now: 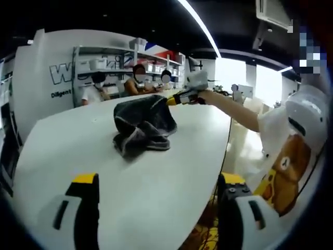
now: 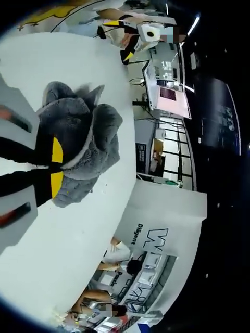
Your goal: Fold the towel on the table until its edges align and the towel forms a compact rectangular stack.
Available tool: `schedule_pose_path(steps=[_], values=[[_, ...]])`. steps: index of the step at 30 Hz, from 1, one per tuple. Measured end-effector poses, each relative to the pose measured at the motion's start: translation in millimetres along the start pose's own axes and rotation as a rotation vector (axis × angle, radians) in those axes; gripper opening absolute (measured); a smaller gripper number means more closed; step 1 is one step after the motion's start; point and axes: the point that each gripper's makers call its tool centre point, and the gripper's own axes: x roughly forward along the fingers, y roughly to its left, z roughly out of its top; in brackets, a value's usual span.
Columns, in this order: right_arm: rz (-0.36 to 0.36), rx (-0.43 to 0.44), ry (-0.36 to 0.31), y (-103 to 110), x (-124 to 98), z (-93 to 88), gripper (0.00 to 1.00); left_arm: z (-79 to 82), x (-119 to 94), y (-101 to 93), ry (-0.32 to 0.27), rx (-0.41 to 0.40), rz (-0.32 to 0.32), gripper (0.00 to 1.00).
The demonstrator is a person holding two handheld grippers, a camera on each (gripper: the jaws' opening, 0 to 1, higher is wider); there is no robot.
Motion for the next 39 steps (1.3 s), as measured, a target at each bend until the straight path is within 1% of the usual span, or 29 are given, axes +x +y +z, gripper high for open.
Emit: schedule_pose_path(steps=[5, 8, 9, 11, 12, 15, 16, 18, 21, 22, 26, 29, 30, 31, 33, 35, 36, 38, 39], values=[[-0.047, -0.051, -0.064, -4.2, -22.0, 31.0, 0.02, 1.3, -1.5, -1.2, -0.007, 0.003, 0.0, 0.99], [-0.077, -0.079, -0.117, -6.2, -38.1, 53.0, 0.02, 2.3, -2.3, -2.5, -0.013, 0.004, -0.001, 0.99], [-0.097, -0.098, -0.137, -8.6, -45.2, 62.9, 0.02, 2.3, -2.5, -3.0, -0.014, 0.006, -0.002, 0.99], [-0.111, -0.109, -0.154, -10.1, -52.3, 72.1, 0.02, 2.1, -2.7, -3.6, -0.015, 0.006, -0.003, 0.99], [-0.131, -0.125, -0.172, -13.1, -59.8, 81.7, 0.02, 2.0, -2.9, -3.9, -0.016, 0.007, -0.003, 0.99], [-0.177, -0.149, -0.2, -21.5, -75.9, 97.5, 0.02, 1.8, -4.0, -6.6, -0.021, 0.009, -0.006, 0.99], [-0.202, -0.151, -0.217, -27.0, -84.9, 104.8, 0.02, 1.8, -4.5, -7.9, -0.023, 0.01, -0.008, 0.99], [-0.25, -0.161, -0.238, -37.6, -101.2, 114.7, 0.02, 1.7, -5.2, -9.7, -0.027, 0.013, -0.011, 0.99], [-0.306, -0.154, -0.267, -52.2, -122.7, 122.8, 0.02, 1.3, -5.9, -11.2, -0.031, 0.014, -0.015, 0.99], [-0.319, -0.15, -0.274, -56.1, -127.7, 124.2, 0.02, 1.1, -6.0, -11.4, -0.031, 0.014, -0.016, 0.99], [-0.409, -0.118, -0.31, -81.9, -159.2, 126.6, 0.02, 0.2, -6.2, -11.8, -0.033, 0.013, -0.017, 0.99], [-0.48, -0.089, -0.323, -105.0, -185.4, 119.9, 0.02, 0.5, -6.1, -12.7, -0.038, 0.013, -0.02, 0.99], [-0.497, -0.08, -0.327, -109.8, -191.3, 117.9, 0.02, 0.4, -5.8, -13.0, -0.039, 0.014, -0.021, 0.99], [-0.525, -0.063, -0.334, -116.8, -199.9, 114.4, 0.02, 0.3, -5.5, -13.1, -0.038, 0.014, -0.022, 0.99], [-0.559, -0.057, -0.327, -131.1, -214.5, 105.5, 0.02, -0.1, -4.6, -13.4, -0.037, 0.014, -0.023, 0.99], [-0.613, -0.026, -0.324, -145.4, -230.8, 94.3, 0.02, 0.4, -3.8, -13.9, -0.036, 0.014, -0.024, 0.99], [-0.625, -0.022, -0.318, -150.9, -237.1, 88.6, 0.02, 0.9, -3.2, -14.5, -0.036, 0.015, -0.025, 0.99], [-0.672, 0.0, -0.305, -163.0, -250.9, 74.8, 0.02, 1.2, -2.0, -15.6, -0.034, 0.016, -0.027, 0.99], [-0.696, 0.011, -0.293, -167.9, -258.2, 64.7, 0.02, 1.5, -1.1, -16.5, -0.033, 0.017, -0.029, 0.99]])
